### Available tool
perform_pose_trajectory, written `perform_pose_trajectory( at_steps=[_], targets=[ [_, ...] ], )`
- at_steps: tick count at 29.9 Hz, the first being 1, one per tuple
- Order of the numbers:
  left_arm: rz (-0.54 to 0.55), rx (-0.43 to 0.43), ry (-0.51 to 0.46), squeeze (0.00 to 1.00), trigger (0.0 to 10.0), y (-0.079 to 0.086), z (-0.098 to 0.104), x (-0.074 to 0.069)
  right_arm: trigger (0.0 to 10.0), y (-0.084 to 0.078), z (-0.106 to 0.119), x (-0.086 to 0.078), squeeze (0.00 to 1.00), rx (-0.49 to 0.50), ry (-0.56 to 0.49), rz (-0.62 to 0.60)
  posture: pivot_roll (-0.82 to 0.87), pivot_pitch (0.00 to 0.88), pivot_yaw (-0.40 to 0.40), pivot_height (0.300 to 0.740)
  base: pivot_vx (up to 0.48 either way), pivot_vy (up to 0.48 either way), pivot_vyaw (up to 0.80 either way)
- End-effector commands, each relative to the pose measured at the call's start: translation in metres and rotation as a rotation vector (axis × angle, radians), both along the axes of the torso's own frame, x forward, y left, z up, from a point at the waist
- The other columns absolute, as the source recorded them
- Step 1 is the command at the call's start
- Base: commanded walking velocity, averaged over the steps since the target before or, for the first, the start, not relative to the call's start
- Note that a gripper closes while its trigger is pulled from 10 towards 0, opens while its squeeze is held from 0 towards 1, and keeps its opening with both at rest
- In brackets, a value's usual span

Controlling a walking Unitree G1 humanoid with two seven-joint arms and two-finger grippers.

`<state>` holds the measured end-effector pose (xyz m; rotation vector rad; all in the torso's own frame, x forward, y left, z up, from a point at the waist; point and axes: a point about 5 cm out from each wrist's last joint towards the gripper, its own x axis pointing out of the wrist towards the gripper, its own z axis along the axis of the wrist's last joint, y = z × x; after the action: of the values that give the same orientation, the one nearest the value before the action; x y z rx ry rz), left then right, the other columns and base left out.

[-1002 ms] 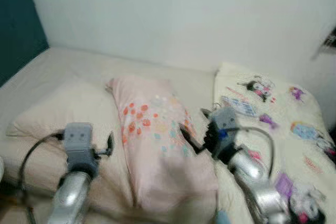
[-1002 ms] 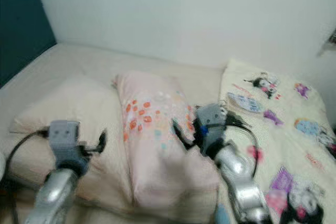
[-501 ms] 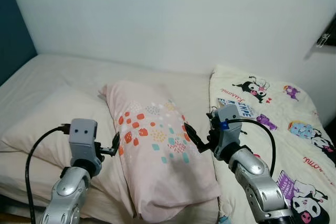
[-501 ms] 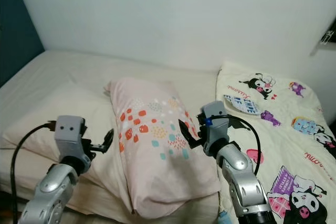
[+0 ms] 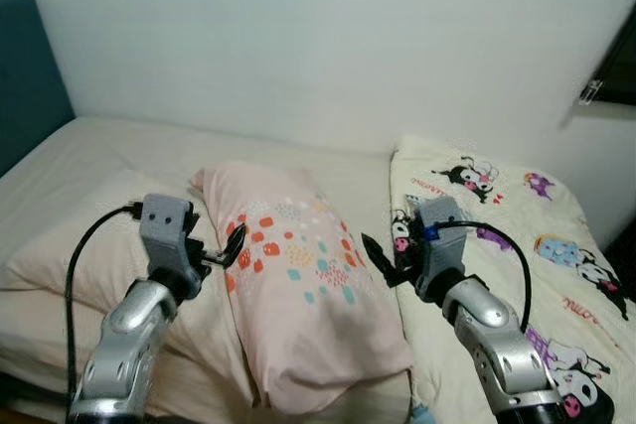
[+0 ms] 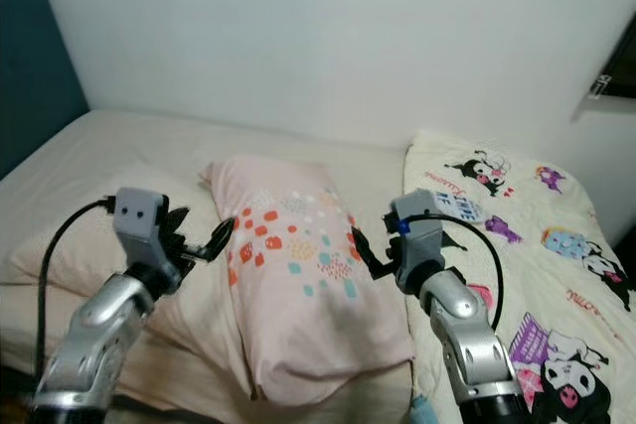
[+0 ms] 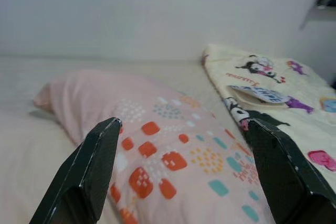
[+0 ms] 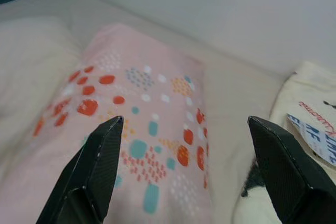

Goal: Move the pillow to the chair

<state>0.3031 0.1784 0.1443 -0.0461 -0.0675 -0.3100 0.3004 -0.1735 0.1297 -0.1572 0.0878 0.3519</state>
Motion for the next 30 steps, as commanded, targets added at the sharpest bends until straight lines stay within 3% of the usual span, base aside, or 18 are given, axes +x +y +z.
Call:
perform_pose_trajectory(
  at_steps=[1,6,7,9,10,15,19,21,24,25,28,30],
  targets=[
    [-0.021,-0.001,0.009,0.0,10.0,0.002,-0.003,0.003,10.0,-0.009,-0.002,0.001,0.0,-0.015,0.023,-0.035,-0.09,0.0,-0.092,0.635,0.0,0.0,0.0],
    [-0.027,-0.013,0.015,0.0,10.0,0.007,-0.002,0.013,10.0,-0.013,0.004,0.0,0.0,-0.017,0.009,-0.047,-0.11,0.0,-0.077,0.61,0.0,0.0,0.0],
    [-0.024,-0.019,0.018,0.13,10.0,0.008,-0.002,0.014,10.0,-0.012,0.004,0.0,0.0,-0.016,0.007,-0.047,-0.11,0.0,-0.077,0.605,0.0,0.0,0.0],
    [-0.024,-0.019,0.018,0.13,10.0,0.008,-0.002,0.014,10.0,-0.012,0.004,0.0,0.0,-0.016,0.007,-0.047,-0.11,0.0,-0.077,0.605,0.0,0.0,0.0],
    [-0.014,-0.019,0.022,1.0,10.0,0.009,-0.004,0.016,10.0,-0.012,0.005,0.0,0.0,-0.016,0.005,-0.046,-0.11,0.0,-0.075,0.6,0.0,0.0,0.0],
    [0.001,-0.023,0.037,1.0,10.0,0.011,-0.007,0.019,10.0,-0.009,0.007,-0.001,0.0,-0.011,-0.002,-0.038,-0.11,0.0,-0.071,0.59,0.0,0.0,0.0],
    [-0.012,-0.107,0.061,1.0,10.0,0.009,-0.006,0.022,10.0,-0.004,0.009,-0.002,0.0,-0.004,-0.006,-0.026,-0.11,0.0,-0.068,0.58,0.0,0.0,0.0],
    [-0.041,-0.189,0.117,1.0,10.0,0.005,-0.007,0.026,10.0,-0.001,0.009,-0.002,0.0,0.002,-0.007,-0.02,-0.11,0.0,-0.064,0.57,0.0,0.0,0.0],
    [-0.045,-0.226,0.167,1.0,10.0,0.004,-0.01,0.029,10.0,0.0,0.01,-0.002,0.0,0.006,-0.008,-0.018,-0.11,0.0,-0.058,0.56,0.0,0.0,0.0],
    [-0.033,-0.233,0.203,0.0,10.0,0.004,-0.013,0.031,10.0,0.001,0.011,-0.002,0.0,0.009,-0.012,-0.013,-0.11,0.0,-0.058,0.555,0.0,0.0,0.0],
    [-0.026,-0.253,0.261,0.0,10.0,0.002,-0.018,0.034,10.0,0.003,0.013,-0.002,0.0,0.01,-0.016,-0.001,-0.11,0.0,-0.058,0.545,0.0,0.0,0.0],
    [-0.016,-0.221,0.316,0.0,10.0,0.002,-0.026,0.036,10.0,0.006,0.013,-0.003,0.0,0.01,-0.016,0.012,-0.11,0.0,-0.058,0.535,0.0,0.0,0.0]
  ],
)
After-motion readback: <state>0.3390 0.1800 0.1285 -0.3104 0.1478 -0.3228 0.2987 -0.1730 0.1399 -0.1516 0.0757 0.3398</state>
